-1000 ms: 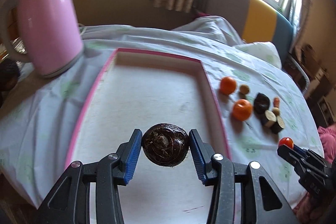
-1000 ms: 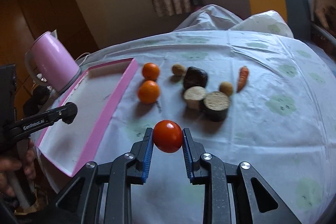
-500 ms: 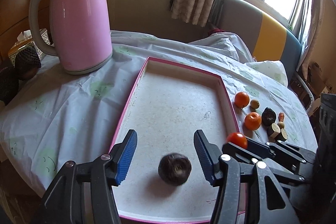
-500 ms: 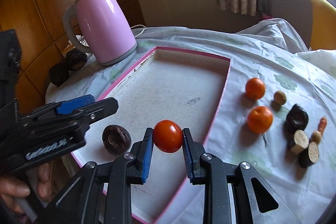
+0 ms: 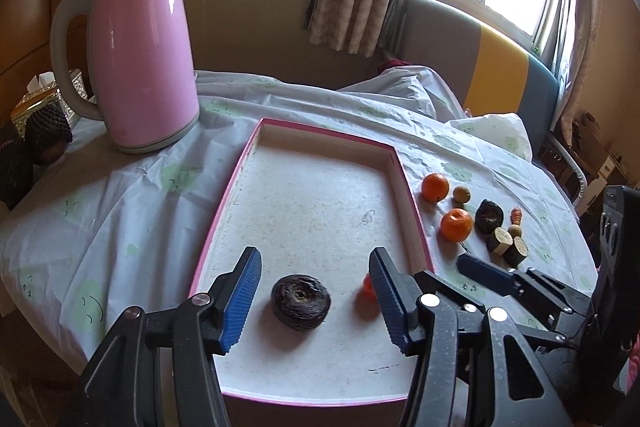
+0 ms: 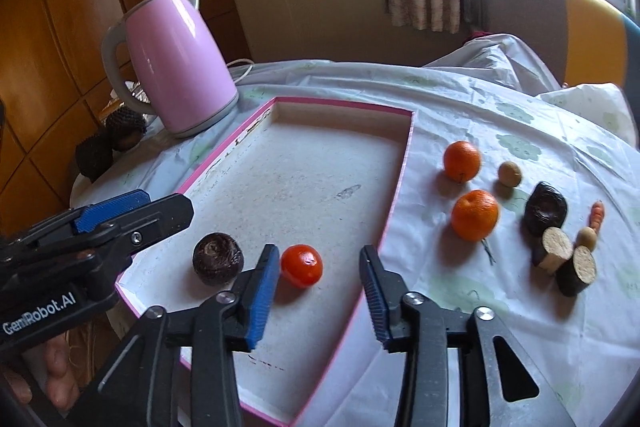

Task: Organize fruits
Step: 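Carry the beet and tomato into the tray and open both tools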

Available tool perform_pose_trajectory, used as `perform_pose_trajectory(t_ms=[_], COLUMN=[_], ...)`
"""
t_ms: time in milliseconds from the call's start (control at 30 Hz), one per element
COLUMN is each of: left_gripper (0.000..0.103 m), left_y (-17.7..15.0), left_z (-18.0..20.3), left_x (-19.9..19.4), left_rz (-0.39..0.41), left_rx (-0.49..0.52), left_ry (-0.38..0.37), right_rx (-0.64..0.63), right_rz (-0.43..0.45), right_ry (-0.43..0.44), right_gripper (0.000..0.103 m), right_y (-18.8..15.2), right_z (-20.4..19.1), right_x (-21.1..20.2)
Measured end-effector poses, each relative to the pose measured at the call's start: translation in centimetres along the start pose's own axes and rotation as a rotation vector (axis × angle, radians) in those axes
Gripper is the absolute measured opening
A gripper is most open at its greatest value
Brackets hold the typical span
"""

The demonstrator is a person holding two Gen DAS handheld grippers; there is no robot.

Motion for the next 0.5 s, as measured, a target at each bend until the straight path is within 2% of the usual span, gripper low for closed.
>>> perform_pose_trajectory(t_ms=[33, 67, 400, 500], left_gripper=[0.057, 0.057, 0.057, 0.057], left_y=[0.0, -0.1, -0.6, -0.8], left_z=[0.3, 0.6, 3.5, 4.5], left_x=[0.0, -0.1, 0.3, 0.7], left_rz=[-0.001, -0.002, -0.019, -0.035], left_rx=[0.007, 0.014, 0.092, 0.106], left_ry=[-0.001, -0.001, -0.026, -0.067], right_rx=[0.008, 0.013, 0.129, 0.183], right_rz=[0.014, 0.025, 0.083, 0.080], right_ry=[-0.009, -0.021, -0.120, -0.150], right_gripper=[0.059, 0.060, 0.064, 0.064], right_y=[-0.1, -0.2, -2.4, -3.2], right_z=[0.3, 0.6, 6.2, 8.7], right_x=[-0.5, -0.9, -4.0, -4.5])
Point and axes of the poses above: each gripper's, at about its wrist camera, not at the fingertips, and x roughly the way its jaws point, z to its right, y to its top, the point moved 8 cm from there along x, roughly the way its jaws point, and after that the axes turned 11 degrees about -z, right-handed, at the moved point
